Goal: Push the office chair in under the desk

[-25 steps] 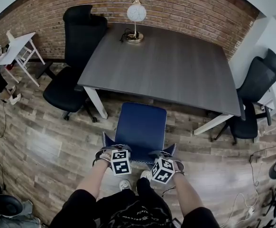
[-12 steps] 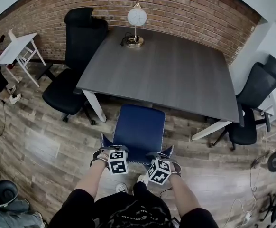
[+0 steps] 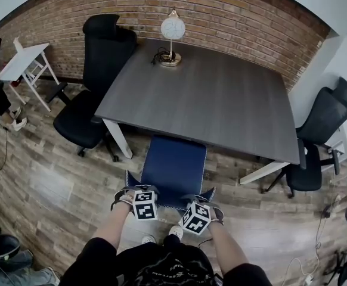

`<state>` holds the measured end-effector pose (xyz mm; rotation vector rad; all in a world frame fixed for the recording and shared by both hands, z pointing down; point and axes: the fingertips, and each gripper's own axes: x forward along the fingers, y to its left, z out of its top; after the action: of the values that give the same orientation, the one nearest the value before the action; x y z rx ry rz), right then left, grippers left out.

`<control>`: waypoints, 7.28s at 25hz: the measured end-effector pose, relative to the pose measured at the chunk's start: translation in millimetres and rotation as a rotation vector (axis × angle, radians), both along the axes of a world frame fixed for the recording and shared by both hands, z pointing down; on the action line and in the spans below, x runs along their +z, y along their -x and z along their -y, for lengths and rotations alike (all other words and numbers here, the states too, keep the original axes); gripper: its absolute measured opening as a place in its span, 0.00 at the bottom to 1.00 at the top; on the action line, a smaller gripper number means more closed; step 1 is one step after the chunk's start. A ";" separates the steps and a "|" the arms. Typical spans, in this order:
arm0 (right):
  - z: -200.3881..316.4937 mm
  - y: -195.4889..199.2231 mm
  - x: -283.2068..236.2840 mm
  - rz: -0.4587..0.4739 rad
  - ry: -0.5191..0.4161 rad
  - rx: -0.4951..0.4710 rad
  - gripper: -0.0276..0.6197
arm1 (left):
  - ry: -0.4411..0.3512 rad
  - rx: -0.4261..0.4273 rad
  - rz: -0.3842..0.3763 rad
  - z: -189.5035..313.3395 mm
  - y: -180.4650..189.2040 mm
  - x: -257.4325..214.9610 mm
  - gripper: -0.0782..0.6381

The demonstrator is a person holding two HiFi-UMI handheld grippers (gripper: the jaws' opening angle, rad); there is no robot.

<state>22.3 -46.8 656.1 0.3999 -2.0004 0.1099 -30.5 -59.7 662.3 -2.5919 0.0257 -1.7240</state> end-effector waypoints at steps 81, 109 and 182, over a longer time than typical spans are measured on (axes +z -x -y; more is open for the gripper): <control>98.0 -7.0 -1.2 0.010 -0.010 0.009 0.20 | -0.004 -0.003 0.004 100.1 -7.1 -0.8 0.31; 130.3 -12.6 -0.8 0.006 -0.005 0.020 0.20 | -0.011 0.007 -0.004 133.4 -13.0 -1.0 0.31; 197.7 -21.6 -1.5 0.008 0.003 0.044 0.20 | -0.004 0.032 -0.016 201.6 -23.1 -1.6 0.32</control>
<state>43.9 -244.6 654.6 0.4425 -1.9997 0.1425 -7.5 -261.3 660.7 -2.5888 -0.0116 -1.6910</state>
